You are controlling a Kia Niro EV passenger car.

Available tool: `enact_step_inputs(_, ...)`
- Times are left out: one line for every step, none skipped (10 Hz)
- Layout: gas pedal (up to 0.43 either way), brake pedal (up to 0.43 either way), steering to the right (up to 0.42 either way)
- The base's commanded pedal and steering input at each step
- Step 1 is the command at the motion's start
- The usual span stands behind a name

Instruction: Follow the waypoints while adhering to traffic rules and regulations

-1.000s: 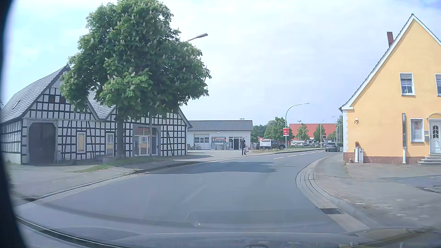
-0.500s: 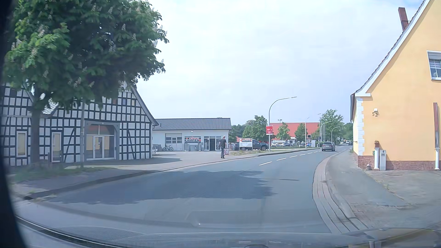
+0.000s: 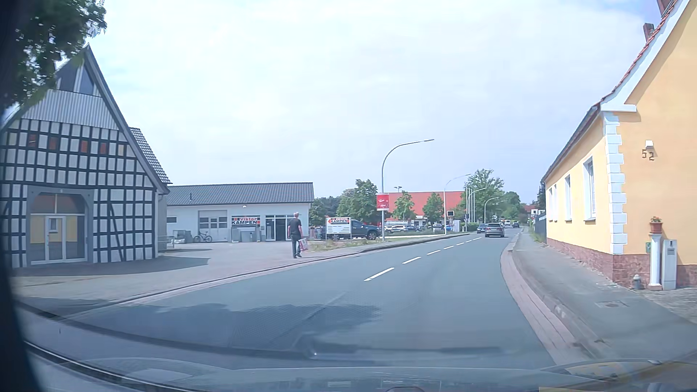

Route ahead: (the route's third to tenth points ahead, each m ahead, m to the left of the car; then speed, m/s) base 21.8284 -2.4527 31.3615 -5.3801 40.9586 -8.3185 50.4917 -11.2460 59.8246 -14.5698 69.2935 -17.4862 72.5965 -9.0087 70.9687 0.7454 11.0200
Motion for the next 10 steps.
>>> enact_step_inputs(0.0, 0.0, 0.1)
enact_step_inputs(0.0, 0.0, 0.1)
enact_step_inputs(0.0, 0.0, 0.1)
enact_step_inputs(0.0, 0.0, 0.1)
enact_step_inputs(0.0, 0.0, 0.1)
enact_step_inputs(0.0, 0.0, 0.099)
enact_step_inputs(0.0, 0.0, 0.098)
enact_step_inputs(0.0, 0.0, 0.094)
enact_step_inputs(0.0, 0.0, 0.09)
enact_step_inputs(0.0, 0.0, 0.083)
